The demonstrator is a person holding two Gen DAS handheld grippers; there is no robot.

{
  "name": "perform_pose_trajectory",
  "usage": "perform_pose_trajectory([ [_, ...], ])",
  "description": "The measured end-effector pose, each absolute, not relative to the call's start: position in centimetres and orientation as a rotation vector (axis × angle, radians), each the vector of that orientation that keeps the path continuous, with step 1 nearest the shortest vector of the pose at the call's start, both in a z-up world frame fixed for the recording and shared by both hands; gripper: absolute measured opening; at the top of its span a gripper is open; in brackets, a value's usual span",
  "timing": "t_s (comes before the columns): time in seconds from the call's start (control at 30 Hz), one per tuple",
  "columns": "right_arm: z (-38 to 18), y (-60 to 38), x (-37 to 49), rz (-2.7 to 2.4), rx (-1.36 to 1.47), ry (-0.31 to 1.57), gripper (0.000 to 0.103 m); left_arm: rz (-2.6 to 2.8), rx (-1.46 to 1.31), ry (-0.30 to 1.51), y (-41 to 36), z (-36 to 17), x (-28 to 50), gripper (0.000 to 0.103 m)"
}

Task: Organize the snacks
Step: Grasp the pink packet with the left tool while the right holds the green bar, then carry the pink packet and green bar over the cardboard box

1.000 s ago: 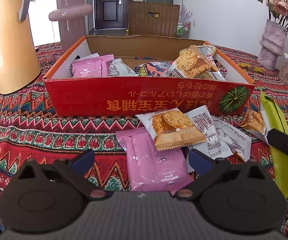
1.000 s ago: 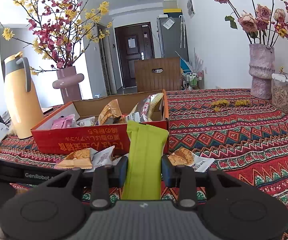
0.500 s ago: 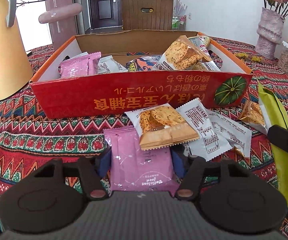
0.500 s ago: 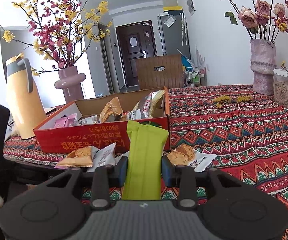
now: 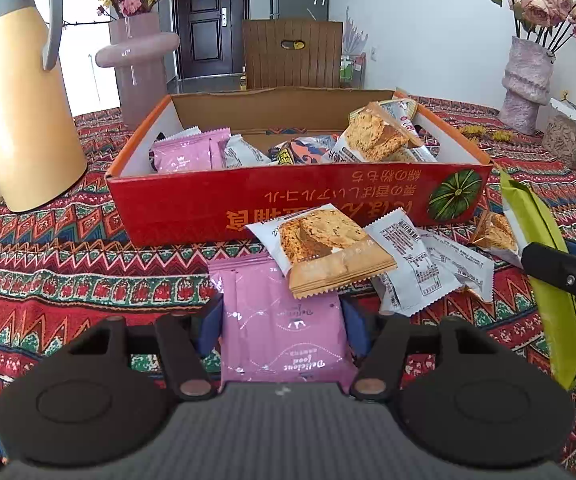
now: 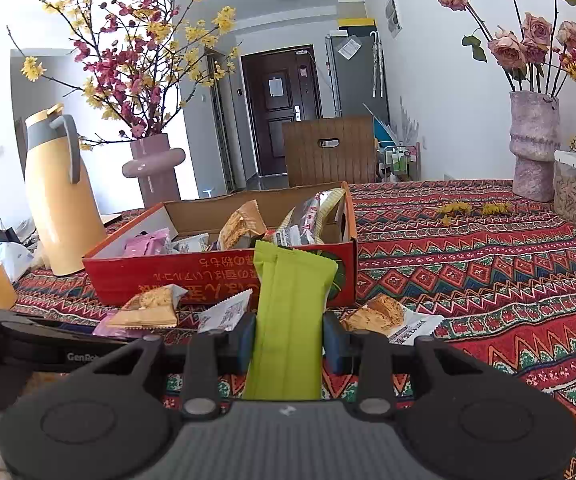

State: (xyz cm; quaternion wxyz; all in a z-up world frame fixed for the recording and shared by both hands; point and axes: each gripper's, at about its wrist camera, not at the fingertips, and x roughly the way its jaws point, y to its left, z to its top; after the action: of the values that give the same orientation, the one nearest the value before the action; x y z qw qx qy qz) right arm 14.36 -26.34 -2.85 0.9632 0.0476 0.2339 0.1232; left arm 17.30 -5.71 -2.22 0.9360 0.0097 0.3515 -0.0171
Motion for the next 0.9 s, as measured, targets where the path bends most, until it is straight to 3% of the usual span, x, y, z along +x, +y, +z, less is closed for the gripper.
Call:
perform_pose_trajectory([
  [0.4, -1.7, -25.3, 12.7, 0.256, 0.073, 0.447, 0.034, -0.013, 0.219, 0.633, -6.3, -1.6, 14.8, 0.062],
  [0.9, -0.8, -24.8, 12.7, 0.259, 0.062, 0.432, 0.034, -0.002, 0.204, 0.589, -5.3, -0.1, 14.2, 0.062],
])
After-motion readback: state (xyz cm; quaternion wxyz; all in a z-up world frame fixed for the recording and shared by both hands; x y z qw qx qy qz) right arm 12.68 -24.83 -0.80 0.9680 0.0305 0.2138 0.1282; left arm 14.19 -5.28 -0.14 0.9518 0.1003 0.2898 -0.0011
